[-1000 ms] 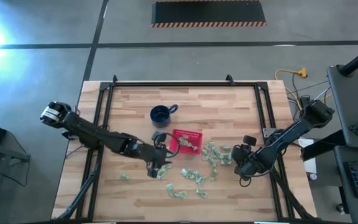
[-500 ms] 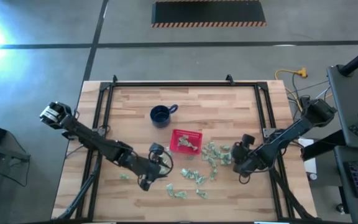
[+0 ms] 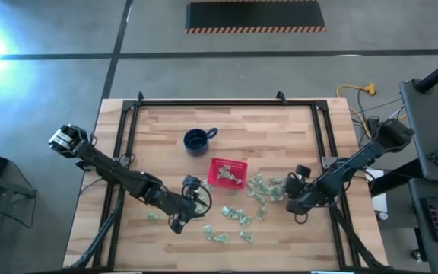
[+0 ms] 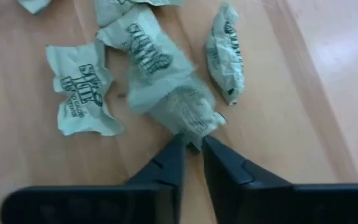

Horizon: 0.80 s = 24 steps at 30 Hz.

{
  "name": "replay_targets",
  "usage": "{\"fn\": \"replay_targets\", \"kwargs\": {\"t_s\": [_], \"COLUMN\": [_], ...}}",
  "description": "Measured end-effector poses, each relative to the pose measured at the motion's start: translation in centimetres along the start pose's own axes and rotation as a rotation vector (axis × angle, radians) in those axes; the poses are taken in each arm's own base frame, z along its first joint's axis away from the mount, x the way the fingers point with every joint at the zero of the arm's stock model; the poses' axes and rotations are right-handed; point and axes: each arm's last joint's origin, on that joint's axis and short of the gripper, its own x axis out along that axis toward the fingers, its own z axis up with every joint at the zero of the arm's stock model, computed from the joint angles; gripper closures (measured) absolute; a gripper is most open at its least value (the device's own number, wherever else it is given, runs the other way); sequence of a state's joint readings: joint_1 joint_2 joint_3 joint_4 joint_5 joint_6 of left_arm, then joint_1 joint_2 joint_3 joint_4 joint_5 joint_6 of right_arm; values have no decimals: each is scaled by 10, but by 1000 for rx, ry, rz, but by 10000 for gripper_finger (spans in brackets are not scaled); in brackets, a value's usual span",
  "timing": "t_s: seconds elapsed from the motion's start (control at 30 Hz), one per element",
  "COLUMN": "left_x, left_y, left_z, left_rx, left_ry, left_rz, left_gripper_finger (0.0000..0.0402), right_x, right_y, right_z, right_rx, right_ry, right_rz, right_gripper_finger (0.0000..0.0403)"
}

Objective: Pick and place Stevia / Truvia into bins
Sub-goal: Put the white stevia packet into the red basket

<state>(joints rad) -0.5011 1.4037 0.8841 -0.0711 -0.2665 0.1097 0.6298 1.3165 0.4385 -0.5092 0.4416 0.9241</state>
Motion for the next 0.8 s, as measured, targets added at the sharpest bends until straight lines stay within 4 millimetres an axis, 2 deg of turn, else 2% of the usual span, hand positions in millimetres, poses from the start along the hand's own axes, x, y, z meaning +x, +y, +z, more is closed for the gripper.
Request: {"fn": "replay_targets", "kwargs": {"t_s": [0.1,0.43,0.8], "left_x": [0,0,0], "left_y": [0,0,-1], "left_z": [0,-2,-2], "left_rx": [0,5,6], "left_ry": [1,21,21], "left_rz": [0,-3,-6], "left_gripper_finger": [254,254,254], "right_x": [2,-10,-38], "right_y": [0,3,1], "right_z": [-2,5,26], "right_rx": [2,-29,-71], "right_ry": [4,1,-90], "right_rz": [9,51,-123], "right_gripper_finger": [389,395,395]}}
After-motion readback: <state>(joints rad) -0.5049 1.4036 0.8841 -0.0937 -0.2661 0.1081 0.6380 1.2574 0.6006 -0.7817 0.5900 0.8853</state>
